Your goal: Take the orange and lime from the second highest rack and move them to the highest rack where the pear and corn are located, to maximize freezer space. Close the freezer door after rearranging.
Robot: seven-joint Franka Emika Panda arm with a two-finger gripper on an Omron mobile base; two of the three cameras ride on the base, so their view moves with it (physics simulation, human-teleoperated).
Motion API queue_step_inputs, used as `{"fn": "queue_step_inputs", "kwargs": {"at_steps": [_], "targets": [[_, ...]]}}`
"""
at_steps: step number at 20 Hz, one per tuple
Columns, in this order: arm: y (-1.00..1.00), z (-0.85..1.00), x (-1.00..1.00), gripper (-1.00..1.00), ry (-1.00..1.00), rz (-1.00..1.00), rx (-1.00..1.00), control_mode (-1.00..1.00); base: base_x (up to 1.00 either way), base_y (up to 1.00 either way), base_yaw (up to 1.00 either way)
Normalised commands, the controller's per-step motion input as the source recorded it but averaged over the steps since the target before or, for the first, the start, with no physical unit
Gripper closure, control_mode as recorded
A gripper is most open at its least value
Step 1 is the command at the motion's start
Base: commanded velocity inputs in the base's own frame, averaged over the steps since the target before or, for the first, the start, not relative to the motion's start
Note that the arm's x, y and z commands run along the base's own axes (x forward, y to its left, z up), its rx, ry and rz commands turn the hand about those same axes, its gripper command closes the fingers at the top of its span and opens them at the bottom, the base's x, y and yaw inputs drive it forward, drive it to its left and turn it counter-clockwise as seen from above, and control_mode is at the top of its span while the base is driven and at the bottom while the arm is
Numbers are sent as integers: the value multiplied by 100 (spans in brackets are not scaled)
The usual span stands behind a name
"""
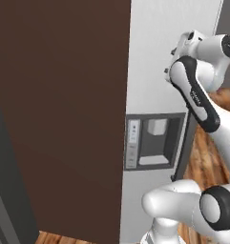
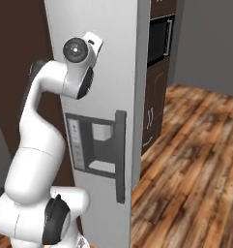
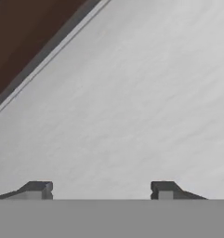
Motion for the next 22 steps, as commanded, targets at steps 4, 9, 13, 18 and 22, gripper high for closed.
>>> {"fn": "queue_step_inputs", "kwargs": {"at_steps": [4, 9, 13, 18, 22], "targets": [[1, -21, 74, -100, 7, 22, 37, -100, 0, 0, 0], [22, -31, 70, -100, 0, 29, 50, -100, 0, 0, 0], [32, -24, 49, -100, 0, 31, 47, -100, 0, 0, 0], [53, -16, 21, -100, 1, 26, 40, -100, 0, 0, 0], [70, -8, 10, -100, 8, 21, 20, -100, 0, 0, 0]]}}
